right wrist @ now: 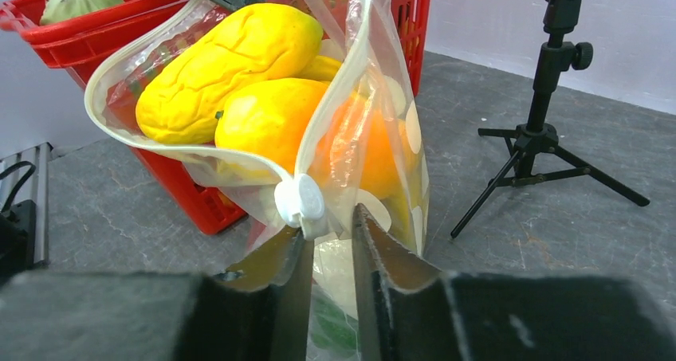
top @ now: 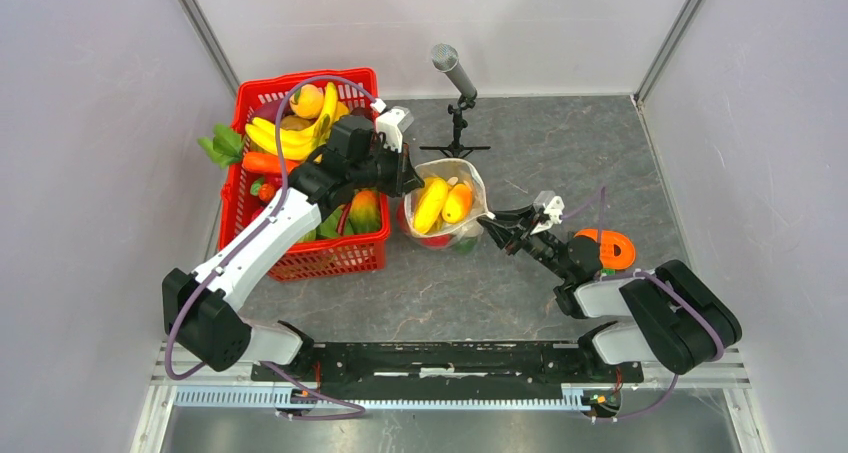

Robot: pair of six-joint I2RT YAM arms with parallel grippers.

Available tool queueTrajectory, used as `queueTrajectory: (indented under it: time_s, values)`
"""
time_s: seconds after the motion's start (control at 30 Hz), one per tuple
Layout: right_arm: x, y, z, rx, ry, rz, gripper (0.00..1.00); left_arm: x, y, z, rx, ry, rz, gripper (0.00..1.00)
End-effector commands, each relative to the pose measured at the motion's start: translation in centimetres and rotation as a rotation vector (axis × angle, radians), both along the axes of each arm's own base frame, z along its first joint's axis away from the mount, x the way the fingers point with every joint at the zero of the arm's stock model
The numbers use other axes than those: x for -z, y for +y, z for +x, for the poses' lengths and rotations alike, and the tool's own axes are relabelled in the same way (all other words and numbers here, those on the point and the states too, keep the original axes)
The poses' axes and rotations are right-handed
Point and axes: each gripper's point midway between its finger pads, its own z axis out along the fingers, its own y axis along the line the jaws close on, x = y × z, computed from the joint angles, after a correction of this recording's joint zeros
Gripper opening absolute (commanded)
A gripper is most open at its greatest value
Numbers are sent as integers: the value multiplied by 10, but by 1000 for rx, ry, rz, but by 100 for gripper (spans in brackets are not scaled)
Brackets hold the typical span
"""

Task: Place the food in the zip-top bag and seal the zipper
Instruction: Zip the zipper food storage bag at the center of the board.

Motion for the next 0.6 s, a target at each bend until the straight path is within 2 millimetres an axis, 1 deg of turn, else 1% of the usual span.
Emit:
queueTrajectory:
  time_s: [0.0,0.07,0.1,0.17,0.2,0.3,0.47,0.53,0.57]
  values:
    - [-113,-15,-30,2,-453,225,24,-26,-8,-2,19,-39,-87,2]
    - [-116,-14,-31,-5,-456,231,28,-25,-9,-2,27,-32,-91,2]
    - [-116,-14,-32,-10,-458,233,25,-24,-9,-3,29,-28,-92,2]
    - [-117,-15,-31,-1,-461,232,14,-25,-9,-4,30,-30,-96,2]
    - [-118,-16,-30,10,-466,231,12,-25,-9,-4,30,-29,-95,2]
    - [-121,-18,-31,20,-475,231,0,-26,-9,-5,30,-32,-96,2]
    - [-120,-22,-34,43,-476,189,0,-30,-8,-6,32,-44,-98,2]
    - [-117,-23,-33,57,-468,141,0,-32,-6,-7,34,-50,-94,2]
    - [-108,-20,-29,53,-432,97,0,-34,-6,-7,35,-54,-91,2]
